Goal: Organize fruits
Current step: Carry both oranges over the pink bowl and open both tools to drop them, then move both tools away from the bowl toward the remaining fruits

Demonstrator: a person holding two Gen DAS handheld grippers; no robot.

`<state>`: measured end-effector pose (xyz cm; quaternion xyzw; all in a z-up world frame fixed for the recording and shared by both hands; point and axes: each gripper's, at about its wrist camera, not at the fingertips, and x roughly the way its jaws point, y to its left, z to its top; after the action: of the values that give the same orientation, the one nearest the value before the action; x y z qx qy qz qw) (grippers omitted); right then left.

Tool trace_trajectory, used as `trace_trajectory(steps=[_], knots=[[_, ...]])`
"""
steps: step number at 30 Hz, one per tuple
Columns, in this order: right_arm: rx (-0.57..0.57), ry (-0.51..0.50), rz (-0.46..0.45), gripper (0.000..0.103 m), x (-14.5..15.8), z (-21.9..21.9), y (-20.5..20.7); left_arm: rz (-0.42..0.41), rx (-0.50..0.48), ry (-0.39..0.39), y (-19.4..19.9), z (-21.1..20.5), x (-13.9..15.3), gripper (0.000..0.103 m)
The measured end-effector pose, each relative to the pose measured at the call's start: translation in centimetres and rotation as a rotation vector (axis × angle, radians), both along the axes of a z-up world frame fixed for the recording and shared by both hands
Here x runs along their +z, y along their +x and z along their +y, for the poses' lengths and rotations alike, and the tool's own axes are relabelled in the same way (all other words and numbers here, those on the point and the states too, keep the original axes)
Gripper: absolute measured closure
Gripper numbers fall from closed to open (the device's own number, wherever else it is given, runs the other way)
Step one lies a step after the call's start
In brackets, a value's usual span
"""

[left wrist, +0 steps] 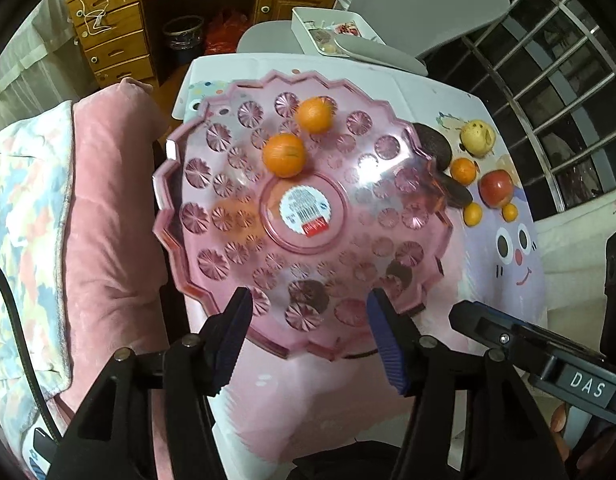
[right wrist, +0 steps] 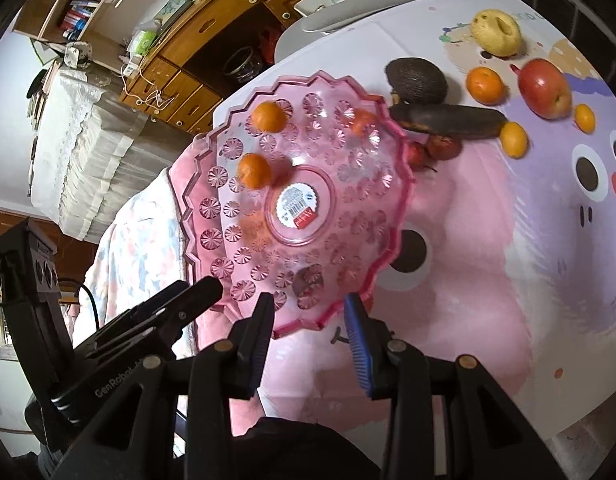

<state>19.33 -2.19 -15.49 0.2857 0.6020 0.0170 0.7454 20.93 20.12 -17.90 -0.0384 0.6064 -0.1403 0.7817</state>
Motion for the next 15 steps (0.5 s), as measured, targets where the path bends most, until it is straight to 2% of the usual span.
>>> trace_trajectory(steps=[6,10,15], knots=[[-0.039,0.01,0.011,0.066,-0.6,-2.3,-2.2,-0.007,-0.04,-0.025,-2.3,-2.6,0.1,0.045],[-0.062,0.015,0.024,0.066,-1.2,-4.6,-3.6,-0.008,-0.056,-0.013,-3.4,-4.7,0.0,0.042],[-0.073,0.005,0.041,0.058,-2.0,-8.7,-5.5,-0.016,-0.084,0.019,-4.5,-8.6,0.2,0.038]])
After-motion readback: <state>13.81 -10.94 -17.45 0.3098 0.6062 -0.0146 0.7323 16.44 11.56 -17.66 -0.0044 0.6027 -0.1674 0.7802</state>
